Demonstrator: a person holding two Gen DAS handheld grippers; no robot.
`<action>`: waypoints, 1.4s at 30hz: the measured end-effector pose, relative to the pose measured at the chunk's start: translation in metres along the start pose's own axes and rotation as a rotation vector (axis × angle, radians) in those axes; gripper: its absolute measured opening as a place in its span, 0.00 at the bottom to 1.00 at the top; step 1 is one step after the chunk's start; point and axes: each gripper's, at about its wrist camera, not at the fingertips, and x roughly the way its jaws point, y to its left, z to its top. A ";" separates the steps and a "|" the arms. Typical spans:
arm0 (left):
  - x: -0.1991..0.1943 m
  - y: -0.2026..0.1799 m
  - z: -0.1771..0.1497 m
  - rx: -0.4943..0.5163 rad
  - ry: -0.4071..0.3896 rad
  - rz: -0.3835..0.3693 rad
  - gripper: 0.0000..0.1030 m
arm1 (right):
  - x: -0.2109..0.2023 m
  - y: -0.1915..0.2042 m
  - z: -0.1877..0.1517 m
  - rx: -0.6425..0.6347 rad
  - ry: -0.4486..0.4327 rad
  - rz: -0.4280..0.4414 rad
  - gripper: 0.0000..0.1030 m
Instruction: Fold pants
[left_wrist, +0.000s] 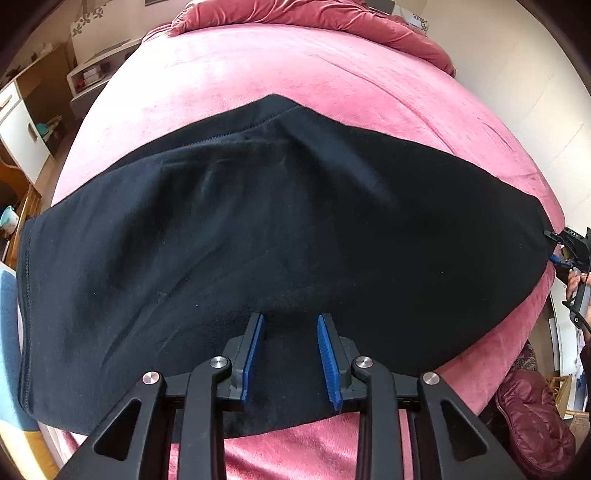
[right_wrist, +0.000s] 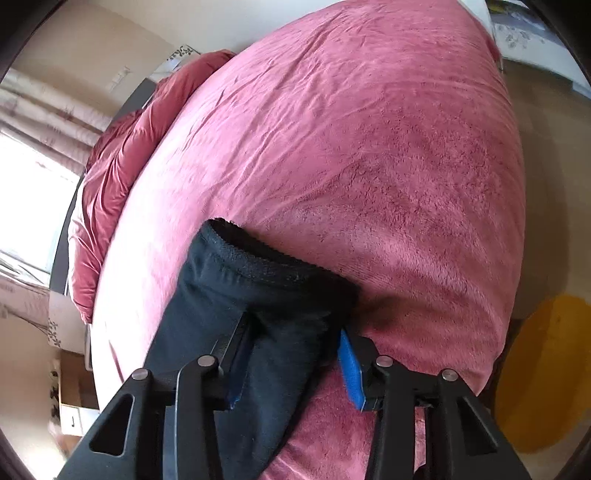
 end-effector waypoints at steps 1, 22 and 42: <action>0.000 0.000 -0.001 -0.003 -0.001 0.001 0.30 | 0.005 0.003 0.003 0.015 0.005 0.011 0.45; 0.000 0.018 -0.010 -0.137 -0.016 -0.107 0.37 | -0.063 0.166 -0.041 -0.491 0.008 0.150 0.20; -0.023 0.036 0.011 -0.276 -0.014 -0.517 0.37 | 0.011 0.288 -0.296 -1.054 0.383 0.202 0.19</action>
